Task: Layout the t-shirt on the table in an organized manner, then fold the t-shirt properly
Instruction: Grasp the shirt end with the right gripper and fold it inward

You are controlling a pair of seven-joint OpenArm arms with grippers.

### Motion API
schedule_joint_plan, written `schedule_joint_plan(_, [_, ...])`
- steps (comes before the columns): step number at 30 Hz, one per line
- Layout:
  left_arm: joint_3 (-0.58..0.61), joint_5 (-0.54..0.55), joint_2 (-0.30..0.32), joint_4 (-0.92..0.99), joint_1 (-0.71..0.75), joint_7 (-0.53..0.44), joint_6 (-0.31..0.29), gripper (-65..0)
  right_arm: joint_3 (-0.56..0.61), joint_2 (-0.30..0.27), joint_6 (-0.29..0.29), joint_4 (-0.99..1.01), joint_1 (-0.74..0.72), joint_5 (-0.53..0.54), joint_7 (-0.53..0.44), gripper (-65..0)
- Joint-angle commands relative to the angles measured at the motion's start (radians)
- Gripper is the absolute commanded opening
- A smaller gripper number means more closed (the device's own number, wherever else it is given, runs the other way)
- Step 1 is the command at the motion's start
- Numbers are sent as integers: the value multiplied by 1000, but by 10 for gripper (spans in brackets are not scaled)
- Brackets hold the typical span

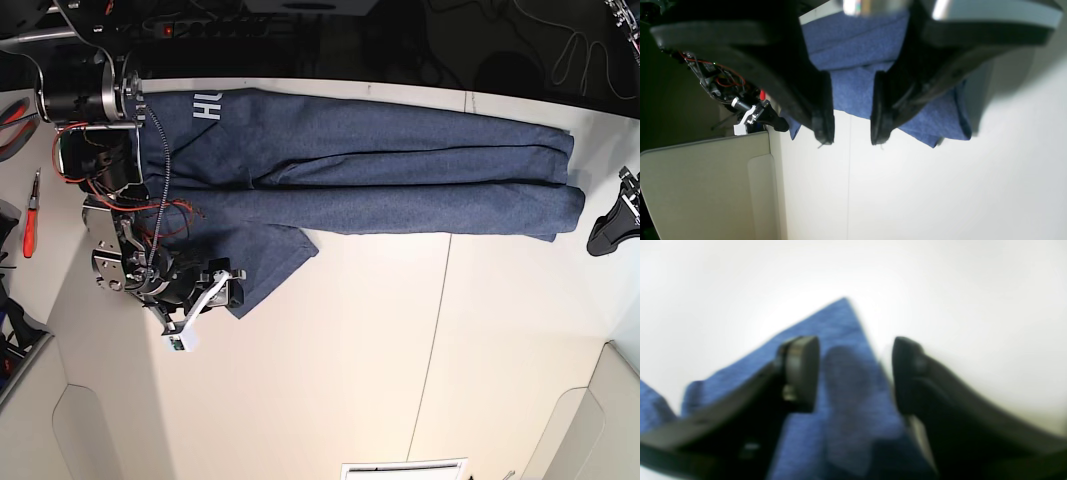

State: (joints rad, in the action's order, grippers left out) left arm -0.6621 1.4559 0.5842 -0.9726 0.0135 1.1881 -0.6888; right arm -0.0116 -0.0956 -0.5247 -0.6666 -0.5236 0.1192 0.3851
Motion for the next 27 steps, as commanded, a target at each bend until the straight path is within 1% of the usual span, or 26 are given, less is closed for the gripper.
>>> schedule_joint_plan(1, [-6,28,28,-16,-11,-17,-9,-426,1,5,-7,-5,-5,-2,31,-430])
schedule_joint_plan(3, [-6,28,28,-16,-11,-17,-9,-426,1,4,-7,-29,5,53,37,-650])
schedule_joint_plan(6, [-6,28,28,-16,-11,-18,-9,-426,-5,-8,-7,-154,26,153,130,-650])
schedule_joint_plan(9, [-6,28,28,-16,-10,-17,-9,-426,-43,-21,-6,-375,79,169,201,-650])
schedule_joint_plan(12, [-6,28,28,-16,-11,-17,-9,-426,-104,-18,-6,-621,159,196,310,-650])
schedule_joint_plan(15, [-6,28,28,-16,-11,-18,-9,-426,-121,-18,-6,-844,268,309,433,-650])
schedule_joint_plan(17, [-6,28,28,-16,-11,-22,-9,-426,-112,-17,-7,-961,354,389,479,-650])
schedule_joint_plan(19, [-6,28,28,-16,-11,-25,-9,-426,-89,-16,-7,-1048,445,423,487,-650])
schedule_joint_plan(23, [-6,28,28,-16,-11,-25,-9,-426,-15,-17,-7,-1116,600,424,482,-650])
schedule_joint_plan(27, [-6,28,28,-16,-11,-24,-9,-426,71,-17,-7,-1115,689,423,416,-650])
